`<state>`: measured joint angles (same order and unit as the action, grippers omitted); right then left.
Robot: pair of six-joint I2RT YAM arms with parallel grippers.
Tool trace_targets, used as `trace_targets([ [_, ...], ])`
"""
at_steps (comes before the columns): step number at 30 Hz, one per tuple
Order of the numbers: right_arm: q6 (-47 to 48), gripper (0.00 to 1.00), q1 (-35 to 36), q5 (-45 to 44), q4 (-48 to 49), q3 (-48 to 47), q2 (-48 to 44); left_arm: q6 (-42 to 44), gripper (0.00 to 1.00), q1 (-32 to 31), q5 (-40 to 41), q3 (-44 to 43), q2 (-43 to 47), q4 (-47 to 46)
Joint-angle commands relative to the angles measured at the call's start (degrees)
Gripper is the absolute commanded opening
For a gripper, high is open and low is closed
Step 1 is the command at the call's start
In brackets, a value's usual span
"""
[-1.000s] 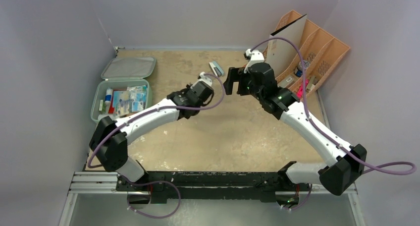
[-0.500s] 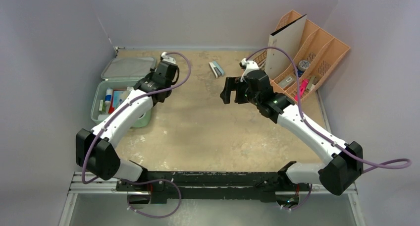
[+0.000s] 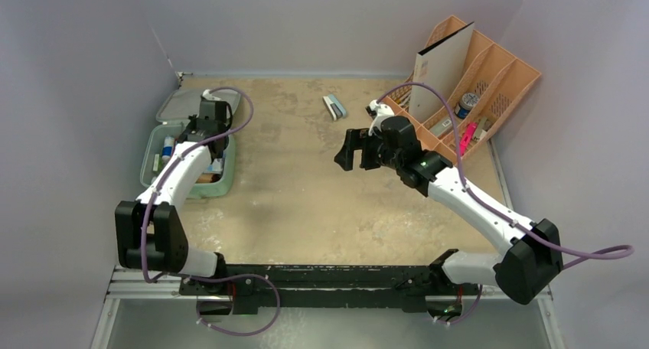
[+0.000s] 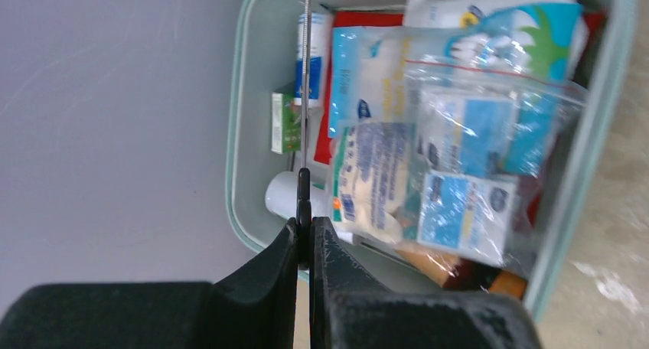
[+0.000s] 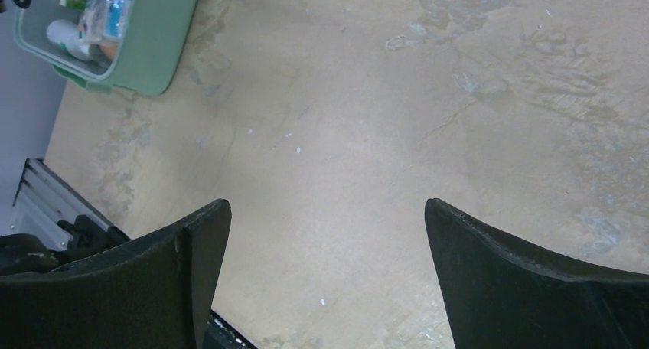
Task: Organize the medicine kit
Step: Place the scissors in the medicine box.
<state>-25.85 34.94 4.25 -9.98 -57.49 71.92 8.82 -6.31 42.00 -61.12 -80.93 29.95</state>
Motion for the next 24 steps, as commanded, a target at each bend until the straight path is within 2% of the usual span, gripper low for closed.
trace_targets([
  [1,-0.91,0.99,0.19,3.08,2.68,0.54,-2.54,3.12,0.0,3.04,2.51,0.27,-2.53,-8.02],
  [6,-0.95,0.99,0.21,3.53,2.75,0.78,-3.55,5.08,0.0,3.91,4.06,-0.32,-6.27,-12.49],
  [11,-0.97,0.99,0.2,3.17,2.74,0.95,-4.24,3.79,0.0,5.26,3.66,-1.21,-9.6,-10.53],
  [24,-1.01,0.99,0.13,2.99,3.69,1.2,-3.21,4.63,0.0,5.63,3.32,3.09,-11.94,-13.87],
])
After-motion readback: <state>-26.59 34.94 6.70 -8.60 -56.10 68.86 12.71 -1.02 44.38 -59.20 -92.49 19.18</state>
